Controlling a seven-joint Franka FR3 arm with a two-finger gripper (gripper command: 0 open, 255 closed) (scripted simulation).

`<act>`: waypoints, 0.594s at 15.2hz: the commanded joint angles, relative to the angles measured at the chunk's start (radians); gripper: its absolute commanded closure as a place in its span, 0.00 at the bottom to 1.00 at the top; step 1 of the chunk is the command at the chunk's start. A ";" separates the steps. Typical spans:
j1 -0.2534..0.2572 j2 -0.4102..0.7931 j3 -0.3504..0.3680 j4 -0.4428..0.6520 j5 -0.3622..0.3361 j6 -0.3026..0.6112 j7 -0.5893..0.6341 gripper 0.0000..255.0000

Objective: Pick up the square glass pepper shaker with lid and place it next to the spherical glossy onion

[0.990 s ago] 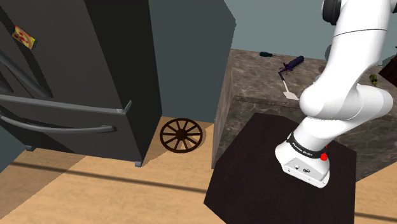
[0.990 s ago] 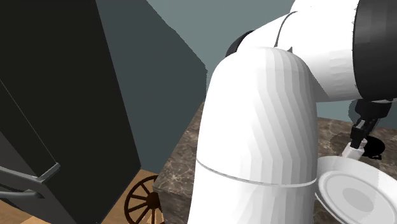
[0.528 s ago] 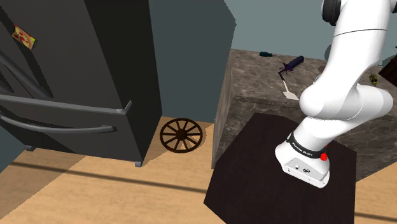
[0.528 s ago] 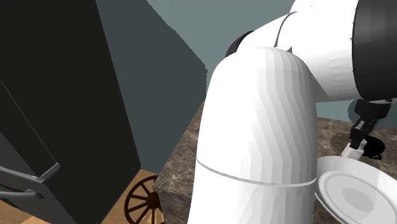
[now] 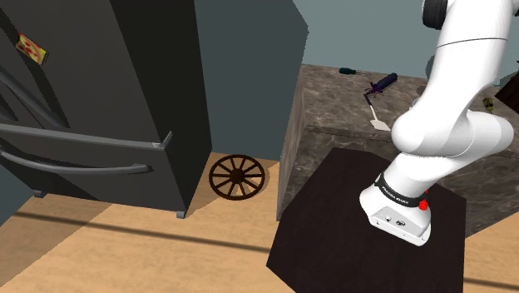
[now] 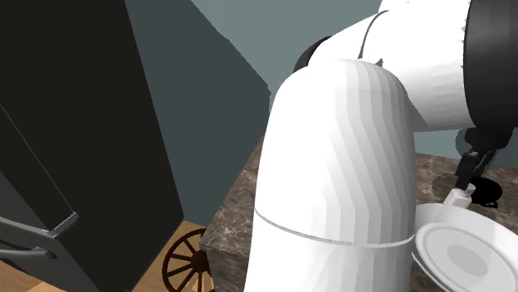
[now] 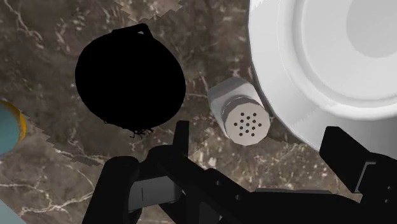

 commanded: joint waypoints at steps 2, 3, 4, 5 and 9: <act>0.005 -0.022 -0.013 0.059 -0.020 -0.075 0.014 0.00; 0.005 -0.022 -0.013 0.059 -0.020 -0.075 0.014 0.00; 0.005 -0.022 -0.013 0.059 -0.020 -0.075 0.014 0.00; 0.005 -0.022 -0.013 0.059 -0.020 -0.075 0.014 0.00; 0.005 -0.022 -0.013 0.059 -0.020 -0.075 0.014 0.00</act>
